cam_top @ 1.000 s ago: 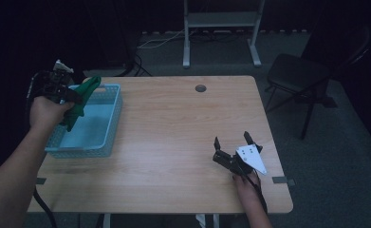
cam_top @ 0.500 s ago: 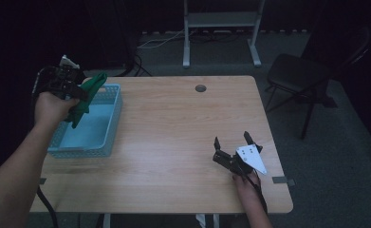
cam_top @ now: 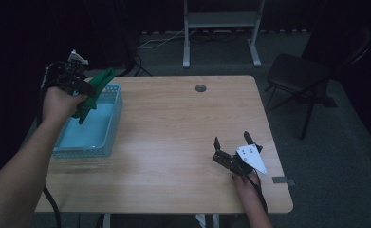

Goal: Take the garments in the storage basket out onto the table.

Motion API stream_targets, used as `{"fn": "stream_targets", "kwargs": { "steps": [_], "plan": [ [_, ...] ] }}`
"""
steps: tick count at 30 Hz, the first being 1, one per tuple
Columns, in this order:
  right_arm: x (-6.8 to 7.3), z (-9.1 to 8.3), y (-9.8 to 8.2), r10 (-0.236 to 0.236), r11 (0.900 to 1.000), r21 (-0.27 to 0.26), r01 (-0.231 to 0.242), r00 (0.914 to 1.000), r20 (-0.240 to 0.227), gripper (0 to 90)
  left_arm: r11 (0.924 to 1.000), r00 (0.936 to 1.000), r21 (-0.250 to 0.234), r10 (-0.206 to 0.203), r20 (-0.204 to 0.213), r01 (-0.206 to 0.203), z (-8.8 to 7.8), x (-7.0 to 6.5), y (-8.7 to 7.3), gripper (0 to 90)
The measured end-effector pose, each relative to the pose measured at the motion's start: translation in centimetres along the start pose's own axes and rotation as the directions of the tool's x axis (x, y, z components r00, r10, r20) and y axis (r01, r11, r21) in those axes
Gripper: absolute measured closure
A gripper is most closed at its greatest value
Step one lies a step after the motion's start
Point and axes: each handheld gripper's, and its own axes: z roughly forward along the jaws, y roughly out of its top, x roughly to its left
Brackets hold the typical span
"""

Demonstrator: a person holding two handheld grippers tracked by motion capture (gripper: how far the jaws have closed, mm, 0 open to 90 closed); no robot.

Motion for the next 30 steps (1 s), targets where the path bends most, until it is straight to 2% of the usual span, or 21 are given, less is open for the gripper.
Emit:
{"fn": "stream_targets", "kwargs": {
  "steps": [2,9,13,18,25,28,30],
  "plan": [
    [0.0,0.0,0.0,0.0,1.0,0.0,0.0,1.0,-0.001,0.3,0.9999,0.9999,0.005,0.016,0.006,-0.016,0.0,-0.6,0.3,72.4],
    [0.0,0.0,0.0,-0.001,1.0,-0.001,0.001,1.0,-0.002,0.3,0.9999,0.9996,-0.007,0.013,0.024,-0.013,-0.2,-1.5,0.8,72.3],
    [0.0,0.0,0.0,0.0,1.0,0.0,0.0,1.0,-0.005,0.3,0.9992,0.9985,0.0,0.041,0.037,-0.041,-0.1,-2.3,0.9,72.2],
    [0.0,0.0,0.0,0.001,1.0,-0.001,-0.001,1.0,0.0,0.3,0.9994,0.9983,0.008,0.032,0.049,-0.032,0.3,-2.9,1.2,72.2],
    [0.1,0.0,0.0,-0.002,1.0,-0.003,0.002,1.0,-0.002,0.3,0.9981,0.9969,0.017,0.058,0.054,-0.059,1.1,-4.5,1.4,72.1],
    [0.1,-0.1,0.0,-0.002,1.0,-0.003,0.002,1.0,-0.003,0.3,0.9985,0.9966,0.013,0.052,0.064,-0.053,1.4,-5.2,1.5,72.1],
    [0.1,-0.1,0.0,-0.001,1.0,-0.002,0.001,1.0,-0.004,0.3,0.9991,0.9953,0.003,0.041,0.088,-0.041,1.4,-5.9,1.7,72.1]
  ]
}}
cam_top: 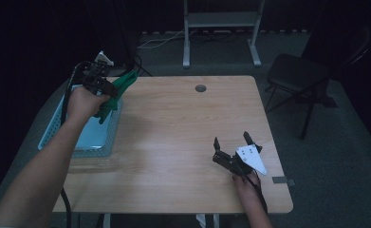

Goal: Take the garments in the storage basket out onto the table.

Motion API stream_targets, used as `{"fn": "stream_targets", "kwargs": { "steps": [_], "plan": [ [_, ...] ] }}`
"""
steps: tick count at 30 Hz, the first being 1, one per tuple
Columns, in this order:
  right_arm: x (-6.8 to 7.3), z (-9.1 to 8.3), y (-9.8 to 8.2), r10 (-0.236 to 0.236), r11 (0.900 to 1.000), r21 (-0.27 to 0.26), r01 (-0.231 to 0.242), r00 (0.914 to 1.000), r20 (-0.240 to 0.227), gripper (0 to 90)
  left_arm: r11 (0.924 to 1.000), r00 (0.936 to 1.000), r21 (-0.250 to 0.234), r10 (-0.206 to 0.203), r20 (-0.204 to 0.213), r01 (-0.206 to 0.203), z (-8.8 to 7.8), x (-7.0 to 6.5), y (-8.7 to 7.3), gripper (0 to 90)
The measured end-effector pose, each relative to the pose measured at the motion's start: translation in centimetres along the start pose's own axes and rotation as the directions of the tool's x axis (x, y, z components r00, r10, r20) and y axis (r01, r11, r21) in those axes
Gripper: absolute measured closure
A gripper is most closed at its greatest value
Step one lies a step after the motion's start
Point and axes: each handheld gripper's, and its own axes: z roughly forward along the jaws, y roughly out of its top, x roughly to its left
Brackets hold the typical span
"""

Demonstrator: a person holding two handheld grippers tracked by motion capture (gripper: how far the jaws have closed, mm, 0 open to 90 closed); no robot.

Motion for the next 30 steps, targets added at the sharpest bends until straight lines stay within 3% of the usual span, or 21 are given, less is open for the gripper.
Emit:
{"fn": "stream_targets", "kwargs": {
  "steps": [9,15,20,30],
  "plan": [
    [0.0,0.0,0.0,0.0,1.0,0.0,0.0,1.0,-0.001,0.3,0.9997,0.9991,0.02,-0.013,0.04,0.012,1.1,-1.5,0.4,72.1],
    [0.0,0.0,0.0,0.002,1.0,0.001,-0.002,1.0,-0.001,0.3,0.999,0.9986,0.044,0.009,0.052,-0.011,2.1,-2.7,0.5,72.2],
    [-0.1,0.0,0.0,0.002,1.0,0.002,-0.002,1.0,-0.001,0.3,0.9995,0.9958,0.028,-0.018,0.09,0.016,2.2,-3.4,0.8,72.1],
    [0.0,0.0,0.0,0.005,1.0,0.004,-0.005,1.0,-0.006,0.3,0.9991,0.9965,0.04,-0.014,0.082,0.011,2.7,-3.8,0.7,72.1]
  ]
}}
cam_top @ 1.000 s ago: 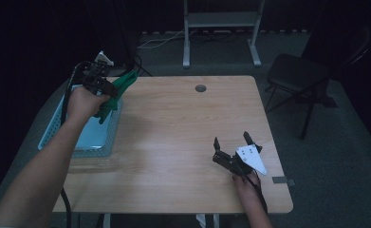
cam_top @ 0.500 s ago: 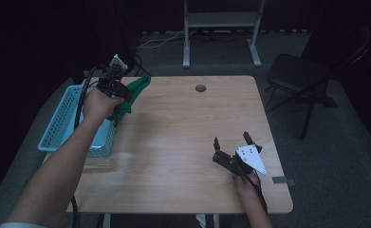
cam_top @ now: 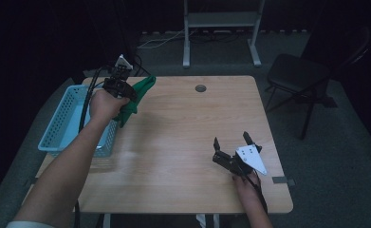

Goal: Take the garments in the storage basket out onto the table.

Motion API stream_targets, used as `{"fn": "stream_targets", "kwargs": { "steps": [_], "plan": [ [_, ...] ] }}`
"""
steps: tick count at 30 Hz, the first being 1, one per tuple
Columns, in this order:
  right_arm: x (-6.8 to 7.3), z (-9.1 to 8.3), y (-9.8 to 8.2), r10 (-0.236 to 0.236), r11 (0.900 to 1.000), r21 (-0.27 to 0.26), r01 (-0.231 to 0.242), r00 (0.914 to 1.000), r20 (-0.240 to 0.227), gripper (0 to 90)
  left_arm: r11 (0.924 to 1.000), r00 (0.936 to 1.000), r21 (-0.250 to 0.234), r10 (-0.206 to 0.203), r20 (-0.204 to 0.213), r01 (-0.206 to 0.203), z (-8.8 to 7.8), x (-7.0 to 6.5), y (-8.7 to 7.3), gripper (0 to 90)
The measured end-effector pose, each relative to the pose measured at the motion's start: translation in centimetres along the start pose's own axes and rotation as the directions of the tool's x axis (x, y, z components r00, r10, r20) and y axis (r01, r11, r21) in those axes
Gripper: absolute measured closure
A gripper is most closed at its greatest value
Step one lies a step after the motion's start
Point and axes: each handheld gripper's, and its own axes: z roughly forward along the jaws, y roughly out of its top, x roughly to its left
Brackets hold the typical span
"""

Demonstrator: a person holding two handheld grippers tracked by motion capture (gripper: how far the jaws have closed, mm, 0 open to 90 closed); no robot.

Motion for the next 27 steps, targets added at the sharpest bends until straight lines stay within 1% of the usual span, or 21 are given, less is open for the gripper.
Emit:
{"fn": "stream_targets", "kwargs": {
  "steps": [1,2,3,4,5,6,9,18,21,23,27],
  "plan": [
    [0.0,0.0,0.0,0.001,1.0,0.0,-0.001,1.0,0.0,0.3,1.0,0.9999,-0.005,-0.006,0.009,0.006,0.2,-0.1,-0.1,72.2],
    [0.0,0.0,0.0,0.001,1.0,0.0,-0.001,1.0,0.0,0.3,1.0,1.0,-0.002,-0.003,0.008,0.003,0.4,-0.1,-0.2,72.2],
    [0.0,0.0,0.0,-0.001,1.0,0.0,0.001,1.0,0.001,0.3,1.0,0.9999,0.006,-0.001,0.014,0.001,1.0,-0.2,-0.4,72.1],
    [0.0,0.0,0.0,-0.001,1.0,0.0,0.001,1.0,0.001,0.3,1.0,0.9999,0.006,-0.001,0.014,0.001,1.0,-0.2,-0.4,72.2],
    [0.0,0.0,0.0,-0.002,1.0,0.0,0.002,1.0,0.001,0.3,0.9999,0.9999,0.01,-0.006,0.012,0.006,1.3,-0.4,-0.5,72.2],
    [0.0,0.0,0.0,-0.002,1.0,0.0,0.002,1.0,0.001,0.3,0.9998,0.9999,0.02,0.003,0.013,-0.003,1.6,-0.4,-0.6,72.2],
    [0.0,0.0,0.0,-0.002,1.0,-0.001,0.002,1.0,0.001,0.3,0.9993,0.9999,0.037,0.007,0.015,-0.008,2.3,-0.6,-0.7,72.1],
    [0.0,0.0,0.0,0.0,1.0,0.001,0.0,1.0,0.001,0.3,0.999,1.0,0.045,0.004,0.007,-0.004,3.0,-0.8,-0.8,72.1],
    [0.0,0.0,0.0,0.0,1.0,0.001,0.0,1.0,-0.001,0.3,0.9985,0.9999,0.055,0.008,0.007,-0.009,3.3,-1.0,-0.8,72.1],
    [0.0,0.0,0.0,-0.001,1.0,0.001,0.001,1.0,-0.001,0.3,0.9976,0.9999,0.067,0.017,-0.002,-0.017,3.8,-1.5,-0.9,72.1],
    [0.0,0.0,0.0,0.001,1.0,0.003,-0.001,1.0,0.0,0.3,0.997,0.9998,0.076,0.018,0.005,-0.018,4.1,-1.6,-1.1,72.1]
  ]
}}
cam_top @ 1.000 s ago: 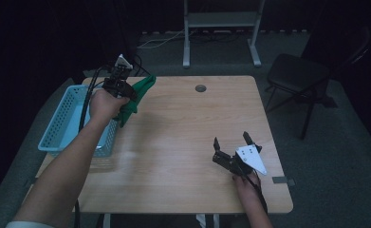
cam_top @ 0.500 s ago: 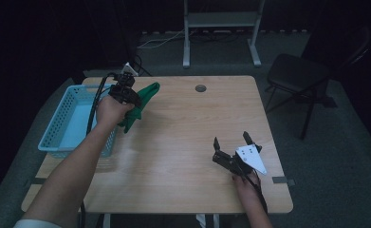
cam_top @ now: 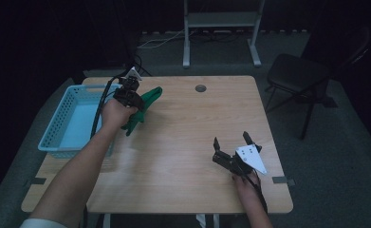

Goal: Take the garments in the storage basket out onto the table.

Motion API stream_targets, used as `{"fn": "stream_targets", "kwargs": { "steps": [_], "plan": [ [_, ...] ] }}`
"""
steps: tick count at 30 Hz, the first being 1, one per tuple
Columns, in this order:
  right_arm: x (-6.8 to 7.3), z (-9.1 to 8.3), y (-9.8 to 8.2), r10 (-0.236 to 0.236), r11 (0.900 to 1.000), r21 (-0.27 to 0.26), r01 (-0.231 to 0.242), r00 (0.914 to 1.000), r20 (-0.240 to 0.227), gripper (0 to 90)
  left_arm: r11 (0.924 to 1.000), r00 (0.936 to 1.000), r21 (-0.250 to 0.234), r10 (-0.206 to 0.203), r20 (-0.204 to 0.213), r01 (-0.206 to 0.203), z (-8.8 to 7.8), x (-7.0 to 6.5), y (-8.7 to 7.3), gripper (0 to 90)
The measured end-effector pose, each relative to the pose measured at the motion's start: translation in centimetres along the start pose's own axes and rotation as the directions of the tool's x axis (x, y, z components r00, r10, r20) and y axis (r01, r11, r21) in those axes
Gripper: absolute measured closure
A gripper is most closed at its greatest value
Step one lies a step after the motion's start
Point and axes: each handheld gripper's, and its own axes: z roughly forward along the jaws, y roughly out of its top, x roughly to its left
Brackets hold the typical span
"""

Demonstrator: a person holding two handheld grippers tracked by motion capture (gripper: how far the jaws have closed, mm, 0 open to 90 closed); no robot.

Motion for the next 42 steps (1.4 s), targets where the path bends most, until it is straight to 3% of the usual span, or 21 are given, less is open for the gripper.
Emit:
{"fn": "stream_targets", "kwargs": {
  "steps": [22,28,42],
  "plan": [
    [0.0,0.0,0.0,-0.002,1.0,-0.001,0.002,1.0,-0.002,0.3,0.9975,0.9999,0.068,0.017,0.001,-0.017,2.9,-1.7,-0.2,72.1],
    [0.0,0.0,0.0,-0.003,1.0,0.0,0.003,1.0,-0.004,0.3,0.9917,0.9985,0.117,0.054,0.001,-0.054,4.1,-3.0,-0.2,72.0],
    [0.0,0.0,0.0,0.001,1.0,0.0,-0.001,1.0,-0.005,0.3,0.9797,0.9954,0.176,0.096,0.006,-0.095,6.5,-5.1,-0.4,71.8]
  ]
}}
